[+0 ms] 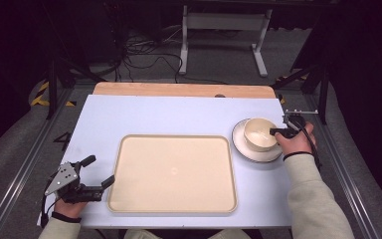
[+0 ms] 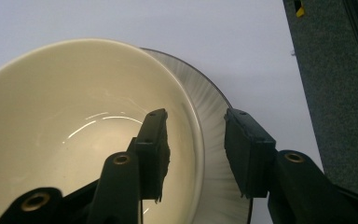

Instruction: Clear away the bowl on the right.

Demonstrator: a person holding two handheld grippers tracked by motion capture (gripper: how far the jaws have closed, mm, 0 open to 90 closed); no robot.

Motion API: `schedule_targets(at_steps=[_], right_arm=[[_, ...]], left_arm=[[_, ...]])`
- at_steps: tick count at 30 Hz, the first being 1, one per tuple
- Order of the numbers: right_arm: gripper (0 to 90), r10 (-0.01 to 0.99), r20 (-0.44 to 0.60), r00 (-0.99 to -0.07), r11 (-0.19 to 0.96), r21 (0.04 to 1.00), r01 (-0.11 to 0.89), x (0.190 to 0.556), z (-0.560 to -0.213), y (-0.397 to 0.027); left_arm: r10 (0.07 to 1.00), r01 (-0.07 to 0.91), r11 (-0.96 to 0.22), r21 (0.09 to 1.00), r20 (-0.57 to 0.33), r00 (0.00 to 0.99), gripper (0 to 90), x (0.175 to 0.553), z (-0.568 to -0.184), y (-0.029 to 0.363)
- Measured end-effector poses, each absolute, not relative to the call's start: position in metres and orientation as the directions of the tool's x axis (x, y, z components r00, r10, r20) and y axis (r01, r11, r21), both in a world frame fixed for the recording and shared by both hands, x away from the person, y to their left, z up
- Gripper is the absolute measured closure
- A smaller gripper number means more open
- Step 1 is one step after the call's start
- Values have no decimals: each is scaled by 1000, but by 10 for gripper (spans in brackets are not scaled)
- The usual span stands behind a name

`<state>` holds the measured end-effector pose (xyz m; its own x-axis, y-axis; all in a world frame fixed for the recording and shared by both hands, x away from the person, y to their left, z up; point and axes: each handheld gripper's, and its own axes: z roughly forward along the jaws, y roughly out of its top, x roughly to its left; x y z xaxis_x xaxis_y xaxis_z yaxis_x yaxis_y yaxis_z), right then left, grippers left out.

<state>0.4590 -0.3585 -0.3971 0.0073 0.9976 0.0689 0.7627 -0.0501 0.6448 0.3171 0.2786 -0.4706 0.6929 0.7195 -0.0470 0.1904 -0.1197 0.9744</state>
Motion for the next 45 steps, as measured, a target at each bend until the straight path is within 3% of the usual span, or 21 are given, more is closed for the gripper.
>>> schedule_targets(at_steps=[12,33,45], right_arm=[[812,995,94,36,-81,536,840,464,-400,-356],[841,975,171,145,-212,503,838,462,-391,-352],[834,970,195,146,-227,503,834,458,-370,-353]], left_arm=[[720,192,-123,974,-45,693,6,317,-470,279],[720,191,-118,974,-48,692,6,317,-470,279],[721,191,-117,975,-49,691,6,317,-471,279]])
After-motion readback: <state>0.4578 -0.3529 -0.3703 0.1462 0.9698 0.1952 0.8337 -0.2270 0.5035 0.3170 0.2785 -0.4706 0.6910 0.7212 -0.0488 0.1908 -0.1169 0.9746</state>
